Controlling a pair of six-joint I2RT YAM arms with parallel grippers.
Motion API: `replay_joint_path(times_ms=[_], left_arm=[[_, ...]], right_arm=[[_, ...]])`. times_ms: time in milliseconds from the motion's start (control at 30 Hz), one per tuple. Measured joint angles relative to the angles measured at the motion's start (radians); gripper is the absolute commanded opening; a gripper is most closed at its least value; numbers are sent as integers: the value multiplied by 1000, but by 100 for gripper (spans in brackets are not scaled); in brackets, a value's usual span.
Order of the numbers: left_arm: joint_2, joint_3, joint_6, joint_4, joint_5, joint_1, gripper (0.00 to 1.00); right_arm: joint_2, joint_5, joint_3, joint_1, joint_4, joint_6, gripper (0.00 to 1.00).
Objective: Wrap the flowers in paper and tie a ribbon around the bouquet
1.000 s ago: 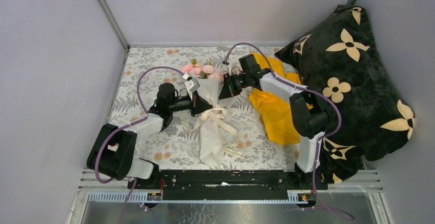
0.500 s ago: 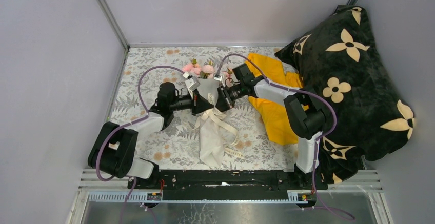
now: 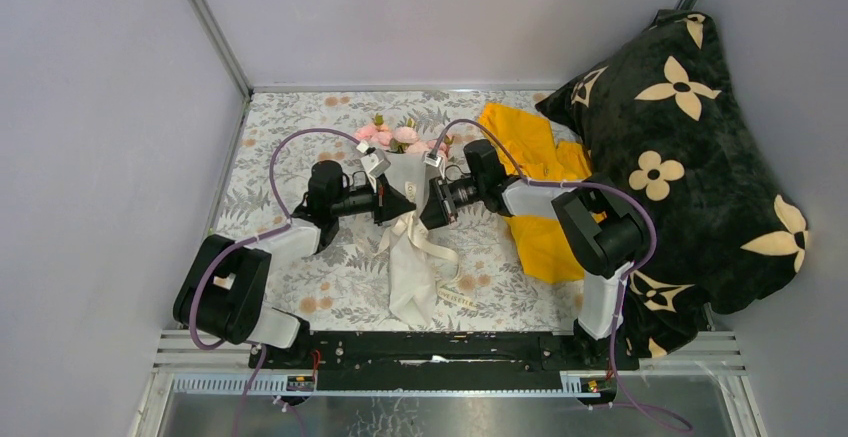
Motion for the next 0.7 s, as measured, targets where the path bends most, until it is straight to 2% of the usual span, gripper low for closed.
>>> replay_joint_path(times_ms=[133, 333, 567, 700], left_arm=[[8, 0, 7, 0, -1, 0, 0], [10, 0, 21, 0, -6, 0, 0], [10, 0, 26, 2, -6, 0, 0], [10, -2, 26, 9, -7, 0, 0]], right_arm=[[-1, 9, -37, -1, 207, 135, 28], [-1, 34, -68, -5, 365, 245, 32], [-2, 92, -79, -6, 305, 203, 42], [-2, 124, -78, 2, 244, 164, 42]])
